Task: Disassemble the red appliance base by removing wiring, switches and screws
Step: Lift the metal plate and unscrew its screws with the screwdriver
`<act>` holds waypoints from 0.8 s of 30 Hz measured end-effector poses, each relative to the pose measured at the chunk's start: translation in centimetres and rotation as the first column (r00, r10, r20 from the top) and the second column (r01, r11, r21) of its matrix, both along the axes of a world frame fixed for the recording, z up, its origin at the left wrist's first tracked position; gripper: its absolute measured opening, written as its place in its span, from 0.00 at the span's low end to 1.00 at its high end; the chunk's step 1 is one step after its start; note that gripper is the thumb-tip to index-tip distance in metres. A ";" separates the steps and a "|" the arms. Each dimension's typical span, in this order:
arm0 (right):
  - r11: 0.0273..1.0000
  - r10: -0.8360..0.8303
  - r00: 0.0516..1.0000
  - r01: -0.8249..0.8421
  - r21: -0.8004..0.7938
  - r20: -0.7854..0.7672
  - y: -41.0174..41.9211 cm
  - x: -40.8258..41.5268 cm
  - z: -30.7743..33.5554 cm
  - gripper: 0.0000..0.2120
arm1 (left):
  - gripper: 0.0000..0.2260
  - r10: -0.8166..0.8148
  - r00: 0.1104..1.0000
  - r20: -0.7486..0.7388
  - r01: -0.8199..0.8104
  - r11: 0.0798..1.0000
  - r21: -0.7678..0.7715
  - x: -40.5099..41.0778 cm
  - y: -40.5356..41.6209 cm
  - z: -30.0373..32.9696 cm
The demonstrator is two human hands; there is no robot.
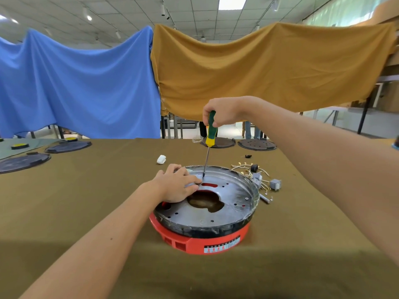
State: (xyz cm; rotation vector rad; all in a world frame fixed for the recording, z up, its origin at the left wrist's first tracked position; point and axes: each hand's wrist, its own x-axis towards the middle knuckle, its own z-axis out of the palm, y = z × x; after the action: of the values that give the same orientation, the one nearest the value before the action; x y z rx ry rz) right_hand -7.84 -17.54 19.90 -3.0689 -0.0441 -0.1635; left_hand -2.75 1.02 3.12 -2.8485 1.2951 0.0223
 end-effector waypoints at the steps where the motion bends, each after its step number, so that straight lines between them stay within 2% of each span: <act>1: 1.000 -0.020 1.000 0.020 -0.019 -0.003 0.1 0.0 -0.1 0.08 | 0.19 0.000 1.000 -0.002 0.000 1.000 -0.003 0.0 0.0 0.0; 2: 0.997 -0.045 0.999 0.044 -0.071 -0.002 0.3 0.1 -0.3 0.09 | 0.19 0.001 1.000 -0.004 -0.001 1.000 -0.006 0.0 0.0 0.0; 4: 0.953 -0.125 0.992 0.124 -0.275 0.013 0.6 0.4 -0.6 0.20 | 0.19 0.003 1.000 -0.006 -0.003 1.000 -0.008 0.0 0.1 0.0; 6: 0.909 -0.130 0.989 0.149 -0.388 0.074 0.8 0.9 -0.9 0.20 | 0.19 0.002 1.000 -0.004 -0.002 1.000 -0.008 0.0 0.0 -0.1; 8: 0.946 -0.093 0.991 0.118 -0.302 0.095 0.9 1.3 -1.0 0.16 | 0.19 0.004 1.000 0.001 -0.004 1.000 -0.012 0.0 0.0 -0.1; 10: 0.981 -0.022 0.996 0.038 -0.189 0.089 0.7 1.4 -0.9 0.09 | 0.19 0.004 1.000 -0.002 -0.004 1.000 -0.013 0.1 0.0 -0.2; 12: 0.998 0.057 0.994 -0.055 -0.028 0.088 0.1 1.3 -0.7 0.04 | 0.18 0.002 1.000 -0.004 -0.002 1.000 -0.009 0.1 0.0 -0.2; 15: 0.969 0.099 0.991 -0.118 0.219 0.094 -0.4 0.7 -0.6 0.15 | 0.18 0.001 1.000 0.000 -0.001 1.000 -0.011 0.1 0.0 -0.1; 17: 0.961 0.065 0.995 -0.084 0.265 0.081 -0.5 0.8 -0.7 0.16 | 0.18 0.000 1.000 -0.004 0.000 1.000 -0.012 0.1 -0.1 -0.1; 19: 0.982 -0.001 0.998 -0.012 0.189 0.067 -0.4 1.0 -1.0 0.10 | 0.19 0.001 1.000 -0.010 -0.001 1.000 -0.007 0.1 -0.1 -0.1; 22: 0.977 -0.133 0.986 0.147 -0.152 0.096 -0.1 1.2 -1.5 0.23 | 0.19 0.000 1.000 -0.013 0.000 1.000 -0.008 0.1 -0.1 -0.1; 24: 0.958 -0.117 0.981 0.153 -0.244 0.157 0.3 1.5 -1.6 0.23 | 0.18 0.001 1.000 -0.012 -0.002 1.000 -0.009 0.1 0.0 -0.1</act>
State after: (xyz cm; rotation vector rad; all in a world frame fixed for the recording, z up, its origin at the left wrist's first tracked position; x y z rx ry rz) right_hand -6.38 -17.24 18.27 -3.3111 0.1507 -0.4136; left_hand -2.67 1.00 3.04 -2.8617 1.2987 0.0341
